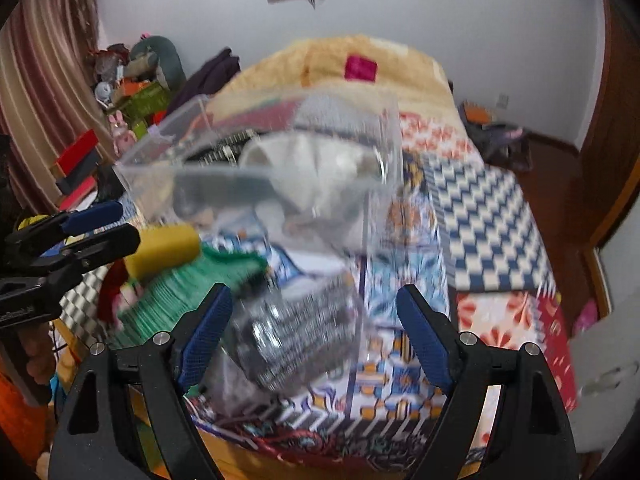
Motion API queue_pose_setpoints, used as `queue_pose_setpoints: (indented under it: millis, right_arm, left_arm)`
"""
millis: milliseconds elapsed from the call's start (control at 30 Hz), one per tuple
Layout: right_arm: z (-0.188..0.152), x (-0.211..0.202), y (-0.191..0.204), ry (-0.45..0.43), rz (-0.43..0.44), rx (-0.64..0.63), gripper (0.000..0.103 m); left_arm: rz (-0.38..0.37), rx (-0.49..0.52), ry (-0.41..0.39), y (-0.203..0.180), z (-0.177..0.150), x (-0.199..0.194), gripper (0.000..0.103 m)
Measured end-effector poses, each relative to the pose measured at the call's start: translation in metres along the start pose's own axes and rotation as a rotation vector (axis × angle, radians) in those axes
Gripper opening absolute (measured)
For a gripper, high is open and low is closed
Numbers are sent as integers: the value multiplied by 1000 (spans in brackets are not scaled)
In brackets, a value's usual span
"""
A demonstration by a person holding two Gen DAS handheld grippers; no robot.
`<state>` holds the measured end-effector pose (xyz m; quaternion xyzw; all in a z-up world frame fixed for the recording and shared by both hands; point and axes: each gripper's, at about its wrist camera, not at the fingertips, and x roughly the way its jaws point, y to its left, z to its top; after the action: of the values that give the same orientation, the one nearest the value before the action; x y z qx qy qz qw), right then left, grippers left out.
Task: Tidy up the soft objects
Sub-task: 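Grasp the silver plastic bag with the right tool while the left tool grasps the yellow sponge, then lower the bag and sponge into the box and open both tools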
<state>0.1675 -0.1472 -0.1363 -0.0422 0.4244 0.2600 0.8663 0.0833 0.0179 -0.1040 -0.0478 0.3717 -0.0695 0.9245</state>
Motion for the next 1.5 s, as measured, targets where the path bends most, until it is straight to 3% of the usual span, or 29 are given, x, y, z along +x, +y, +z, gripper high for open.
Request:
queue_pose_setpoints:
  millis: [133, 233, 400, 500, 700, 1067, 1500]
  right_arm:
    - [-11, 9, -8, 37, 12, 35, 81]
    - [-13, 9, -11, 43, 41, 56, 70]
    - [-15, 6, -8, 45, 64, 53, 53]
    - [-16, 4, -6, 36, 68, 50, 44]
    - [-12, -4, -10, 9, 97, 62, 30]
    - [8, -41, -4, -114, 98, 29, 27]
    - [67, -59, 18, -300, 25, -63, 27]
  left_arm:
    - [-4, -13, 15, -2, -9, 8, 67]
    - [-15, -17, 25, -3, -14, 12, 66]
    - [-26, -22, 20, -1, -16, 14, 54]
    - [-33, -32, 22, 2, -17, 15, 39]
    - [-25, -43, -9, 5, -16, 6, 36]
    - [-3, -44, -117, 9, 6, -32, 36]
    - [42, -23, -247, 8, 59, -46, 36]
